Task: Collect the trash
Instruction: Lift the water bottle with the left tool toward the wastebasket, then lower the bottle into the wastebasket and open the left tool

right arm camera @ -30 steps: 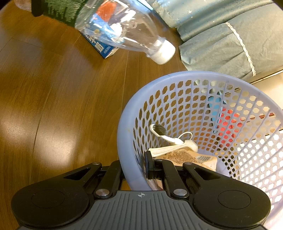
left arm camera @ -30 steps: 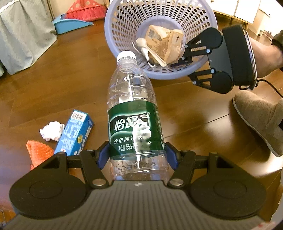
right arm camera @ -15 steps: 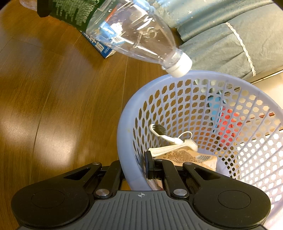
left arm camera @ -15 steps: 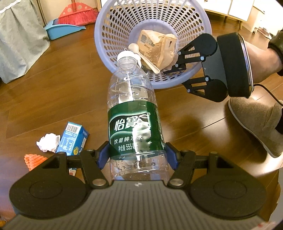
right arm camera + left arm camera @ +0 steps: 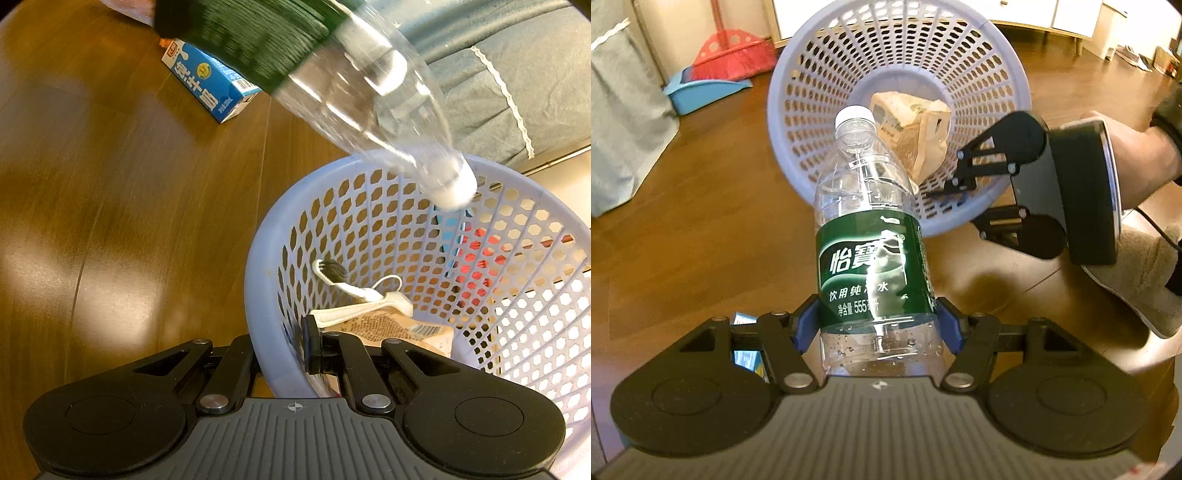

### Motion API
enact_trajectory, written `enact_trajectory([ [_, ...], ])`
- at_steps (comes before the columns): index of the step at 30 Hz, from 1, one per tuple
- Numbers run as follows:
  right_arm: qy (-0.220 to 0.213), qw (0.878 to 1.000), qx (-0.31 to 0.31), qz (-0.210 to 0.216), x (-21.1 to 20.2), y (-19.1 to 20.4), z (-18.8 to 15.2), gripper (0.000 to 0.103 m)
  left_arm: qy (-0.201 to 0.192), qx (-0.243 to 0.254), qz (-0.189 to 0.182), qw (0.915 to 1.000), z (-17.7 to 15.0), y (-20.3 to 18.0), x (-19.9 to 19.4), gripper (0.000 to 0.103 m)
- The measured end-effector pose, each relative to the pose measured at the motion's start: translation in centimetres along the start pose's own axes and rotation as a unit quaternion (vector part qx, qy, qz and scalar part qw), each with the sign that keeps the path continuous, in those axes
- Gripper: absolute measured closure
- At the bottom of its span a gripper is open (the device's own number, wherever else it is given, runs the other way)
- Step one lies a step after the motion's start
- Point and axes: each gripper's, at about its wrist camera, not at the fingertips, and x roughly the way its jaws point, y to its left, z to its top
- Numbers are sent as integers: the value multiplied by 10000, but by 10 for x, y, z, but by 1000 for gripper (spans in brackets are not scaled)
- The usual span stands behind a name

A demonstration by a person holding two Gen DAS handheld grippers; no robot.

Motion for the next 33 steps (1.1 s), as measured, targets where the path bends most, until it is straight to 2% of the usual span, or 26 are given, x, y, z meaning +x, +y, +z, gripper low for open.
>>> enact_trajectory([
  [6,-15,10000,37,-2,-2,1,1,100,15,6,-197,9998,40,8,21,41],
  [10,-26,10000,50,2,-2,2,1,100,-350,-92,-270,9990,77,11,38,41],
  [13,-28,10000,90,4,-3,2,2,100,-739,-378,-141,9964,94,18,39,41],
  [16,-34,9999,153,1,-4,1,4,100,-901,-602,-165,9940,90,25,33,41],
  [20,-31,9999,130,18,-1,1,2,99,-633,-592,-112,9962,72,29,37,41],
  [25,-26,9999,137,25,1,0,3,99,-613,-930,-230,9935,54,41,30,41],
  [33,-23,9999,126,19,4,4,7,99,-875,-1278,-275,9876,38,50,-3,41],
])
